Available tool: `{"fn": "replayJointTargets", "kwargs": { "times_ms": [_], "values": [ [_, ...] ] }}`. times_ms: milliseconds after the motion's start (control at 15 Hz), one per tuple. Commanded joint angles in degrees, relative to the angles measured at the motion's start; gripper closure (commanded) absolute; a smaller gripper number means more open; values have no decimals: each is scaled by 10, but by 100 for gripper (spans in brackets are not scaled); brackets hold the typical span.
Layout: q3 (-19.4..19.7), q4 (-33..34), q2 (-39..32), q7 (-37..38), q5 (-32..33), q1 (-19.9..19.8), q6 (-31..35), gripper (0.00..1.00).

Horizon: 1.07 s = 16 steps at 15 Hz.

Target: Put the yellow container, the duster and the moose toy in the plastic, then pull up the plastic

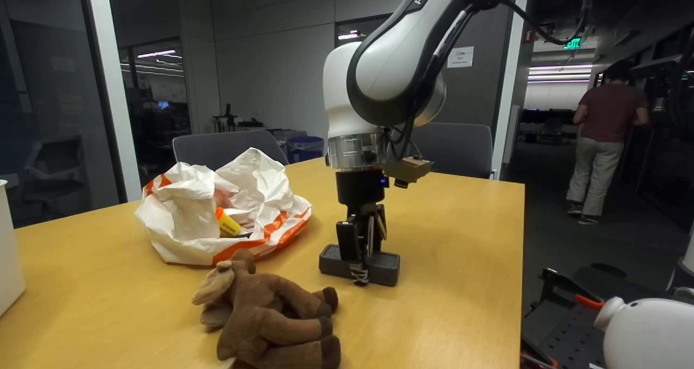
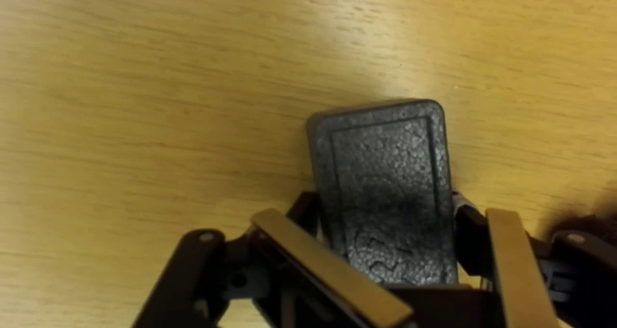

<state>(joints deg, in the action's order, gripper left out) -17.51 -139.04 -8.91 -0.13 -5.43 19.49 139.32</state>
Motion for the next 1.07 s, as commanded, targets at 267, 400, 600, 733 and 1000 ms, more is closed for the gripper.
{"fn": "replayJointTargets", "kwargs": {
  "times_ms": [267,400,600,733,1000],
  "values": [
    [5,44,42,37,153,4,-60,67],
    [5,86,22,58,196,5,-77,67],
    [8,172,-12,80,271,10,-111,67],
    [12,234,-45,90,310,14,-134,67],
    [23,368,-134,75,347,32,-158,67]
  ]
}}
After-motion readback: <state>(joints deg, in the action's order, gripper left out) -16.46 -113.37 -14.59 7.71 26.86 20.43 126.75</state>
